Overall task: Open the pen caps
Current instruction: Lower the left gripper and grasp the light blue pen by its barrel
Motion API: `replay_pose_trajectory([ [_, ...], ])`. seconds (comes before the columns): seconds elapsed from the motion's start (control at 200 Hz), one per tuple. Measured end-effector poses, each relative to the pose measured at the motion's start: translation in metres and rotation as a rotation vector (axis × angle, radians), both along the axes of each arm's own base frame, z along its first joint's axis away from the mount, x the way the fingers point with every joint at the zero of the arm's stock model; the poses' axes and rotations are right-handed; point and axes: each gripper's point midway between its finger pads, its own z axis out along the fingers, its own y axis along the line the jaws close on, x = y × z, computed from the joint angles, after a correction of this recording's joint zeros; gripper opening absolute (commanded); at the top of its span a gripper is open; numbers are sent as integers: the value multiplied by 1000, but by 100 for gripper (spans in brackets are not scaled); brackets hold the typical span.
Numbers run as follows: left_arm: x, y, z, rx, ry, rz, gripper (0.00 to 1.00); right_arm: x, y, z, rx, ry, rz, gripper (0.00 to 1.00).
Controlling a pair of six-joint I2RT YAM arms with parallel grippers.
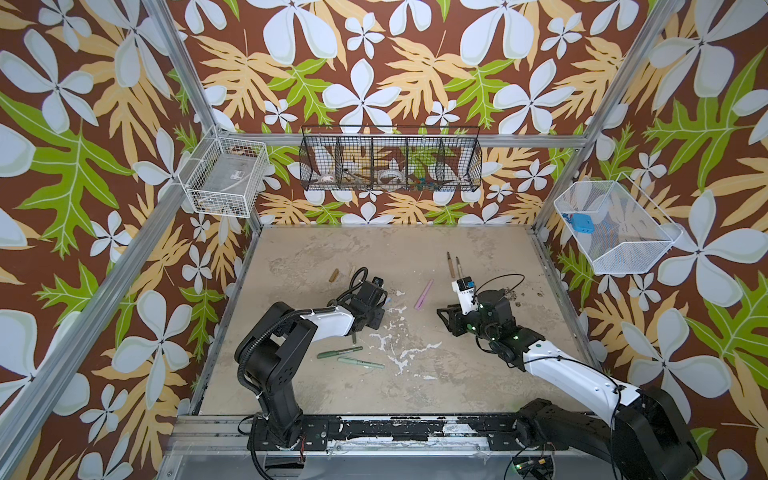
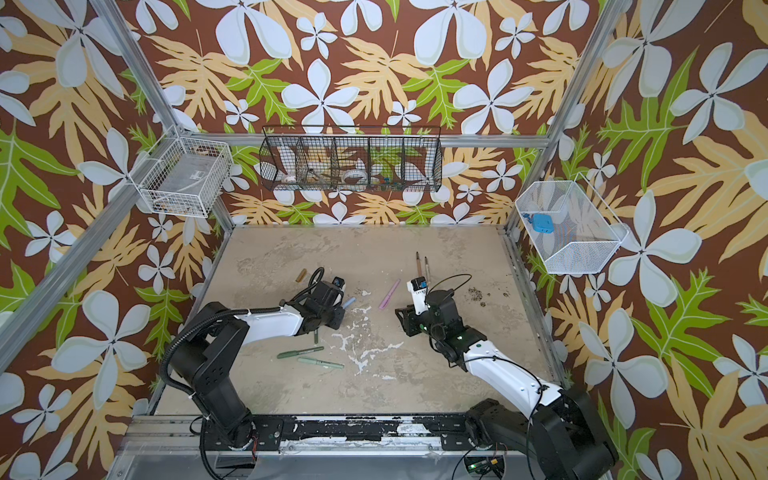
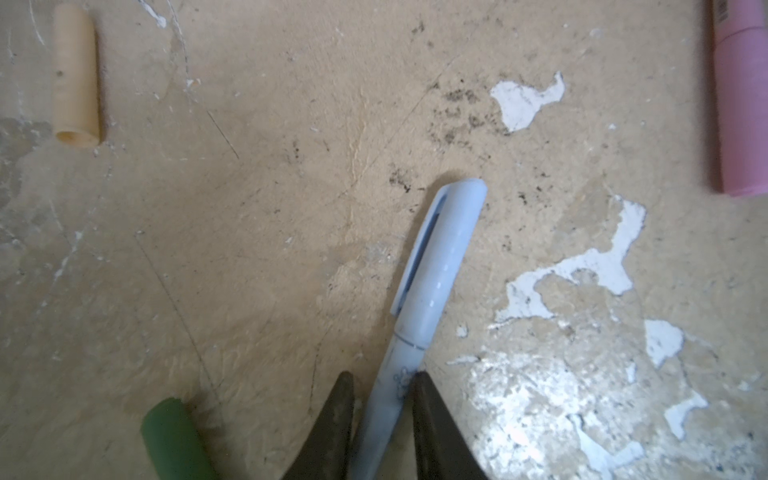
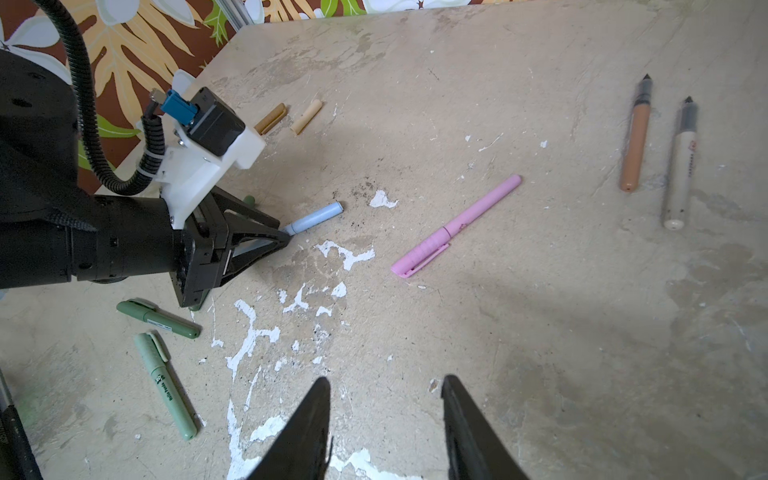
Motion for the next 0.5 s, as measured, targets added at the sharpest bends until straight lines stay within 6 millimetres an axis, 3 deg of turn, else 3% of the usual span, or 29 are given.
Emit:
replay_pose_trajectory([
  [0.1, -3, 2, 0, -9, 5, 9, 25, 0, 0, -2, -2, 4, 0, 44],
  [0.3, -6, 2, 0, -15, 11, 3, 10, -2, -1, -10, -7, 14, 0, 44],
  [0.495, -4, -2, -2, -25, 13, -4, 6, -2, -1, -7, 4, -8, 0, 44],
])
